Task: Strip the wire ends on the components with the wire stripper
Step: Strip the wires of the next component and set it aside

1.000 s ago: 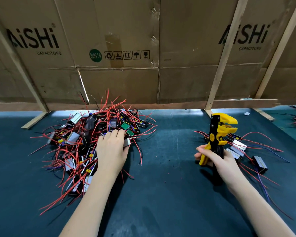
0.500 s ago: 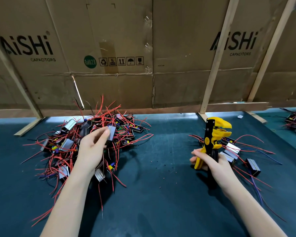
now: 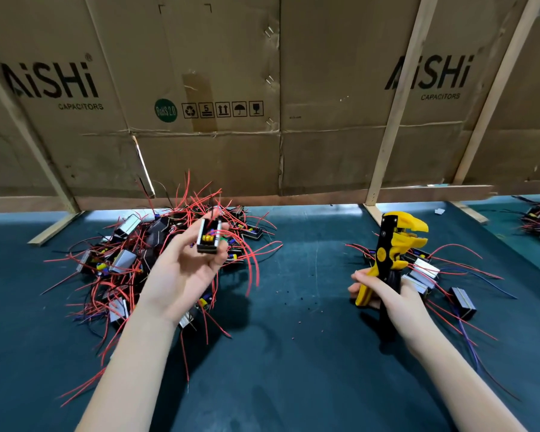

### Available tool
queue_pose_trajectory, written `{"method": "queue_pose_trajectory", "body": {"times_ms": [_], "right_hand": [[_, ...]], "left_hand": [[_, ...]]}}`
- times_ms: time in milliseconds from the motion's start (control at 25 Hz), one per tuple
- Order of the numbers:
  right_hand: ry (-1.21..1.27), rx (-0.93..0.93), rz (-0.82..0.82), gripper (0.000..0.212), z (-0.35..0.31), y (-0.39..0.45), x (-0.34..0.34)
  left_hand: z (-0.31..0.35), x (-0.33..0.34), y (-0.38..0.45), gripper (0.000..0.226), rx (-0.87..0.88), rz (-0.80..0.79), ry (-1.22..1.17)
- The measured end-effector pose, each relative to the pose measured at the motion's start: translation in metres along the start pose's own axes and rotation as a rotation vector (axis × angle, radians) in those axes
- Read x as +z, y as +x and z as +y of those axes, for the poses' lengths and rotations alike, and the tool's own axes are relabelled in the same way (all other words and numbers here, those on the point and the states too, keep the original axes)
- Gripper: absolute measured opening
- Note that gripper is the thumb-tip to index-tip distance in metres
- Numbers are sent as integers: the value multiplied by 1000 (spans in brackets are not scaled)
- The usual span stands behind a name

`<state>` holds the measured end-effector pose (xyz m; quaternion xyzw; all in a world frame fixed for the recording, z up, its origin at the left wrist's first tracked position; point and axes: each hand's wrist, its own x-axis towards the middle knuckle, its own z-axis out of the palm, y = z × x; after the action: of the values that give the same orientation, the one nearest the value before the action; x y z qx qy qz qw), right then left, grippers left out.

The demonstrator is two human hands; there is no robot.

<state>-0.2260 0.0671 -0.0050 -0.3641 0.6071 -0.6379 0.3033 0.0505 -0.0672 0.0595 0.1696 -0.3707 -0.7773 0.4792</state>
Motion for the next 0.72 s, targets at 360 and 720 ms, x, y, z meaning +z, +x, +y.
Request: {"method": "queue_pose_trajectory", "body": {"times_ms": [360, 720], "right_hand": [[-64, -60, -78, 48, 4, -6, 5], [-769, -417, 145, 37, -3, -6, 0]], "left_hand": [[-56, 22, -13, 19, -387, -471, 477], [-67, 25, -14, 13, -139, -226, 795]]}}
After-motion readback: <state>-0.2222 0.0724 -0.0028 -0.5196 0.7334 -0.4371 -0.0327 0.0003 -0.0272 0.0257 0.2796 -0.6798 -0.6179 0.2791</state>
